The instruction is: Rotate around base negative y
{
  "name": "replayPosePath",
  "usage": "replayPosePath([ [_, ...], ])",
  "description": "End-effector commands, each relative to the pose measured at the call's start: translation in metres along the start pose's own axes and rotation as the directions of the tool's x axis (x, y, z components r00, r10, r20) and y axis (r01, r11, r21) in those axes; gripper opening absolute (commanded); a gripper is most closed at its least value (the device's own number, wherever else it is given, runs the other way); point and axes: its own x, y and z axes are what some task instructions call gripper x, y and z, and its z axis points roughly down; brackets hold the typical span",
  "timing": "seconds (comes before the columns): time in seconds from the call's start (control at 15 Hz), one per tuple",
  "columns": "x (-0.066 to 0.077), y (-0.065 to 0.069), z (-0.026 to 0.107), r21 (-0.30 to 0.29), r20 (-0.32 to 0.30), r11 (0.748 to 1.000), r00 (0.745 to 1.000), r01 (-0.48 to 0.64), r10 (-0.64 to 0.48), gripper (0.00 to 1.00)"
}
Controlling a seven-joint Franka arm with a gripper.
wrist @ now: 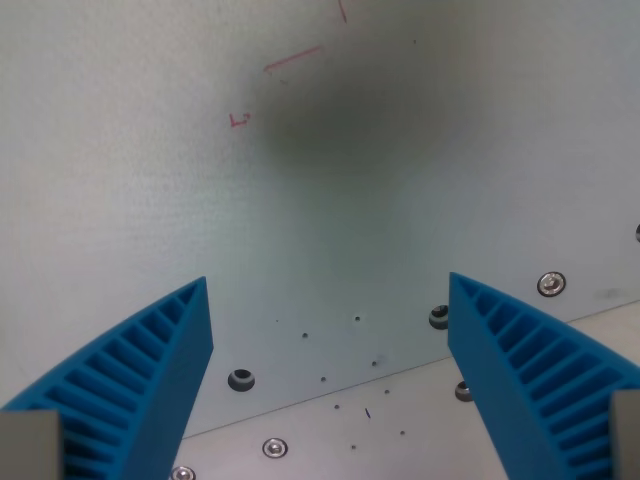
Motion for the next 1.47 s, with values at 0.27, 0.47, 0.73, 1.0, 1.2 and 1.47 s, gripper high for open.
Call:
replayPosePath([
  [0.27,0.0001,0.0000,-0.0020,0.015,-0.049,1.000,0.999,0.000,0.001,1.00],
  [0.47,0.0001,0.0000,-0.0020,0.025,-0.082,1.000,0.997,0.001,0.001,1.00],
  [0.73,0.0001,0.0000,-0.0020,0.039,-0.127,0.999,0.992,0.002,0.003,1.00],
  [1.0,0.0001,0.0000,-0.0020,0.053,-0.171,0.999,0.985,0.004,0.005,1.00],
  [1.2,0.0001,0.0000,-0.0020,0.063,-0.203,0.998,0.979,0.006,0.007,1.00],
  [1.47,0.0001,0.0000,-0.0020,0.076,-0.247,0.997,0.969,0.008,0.011,1.00],
])
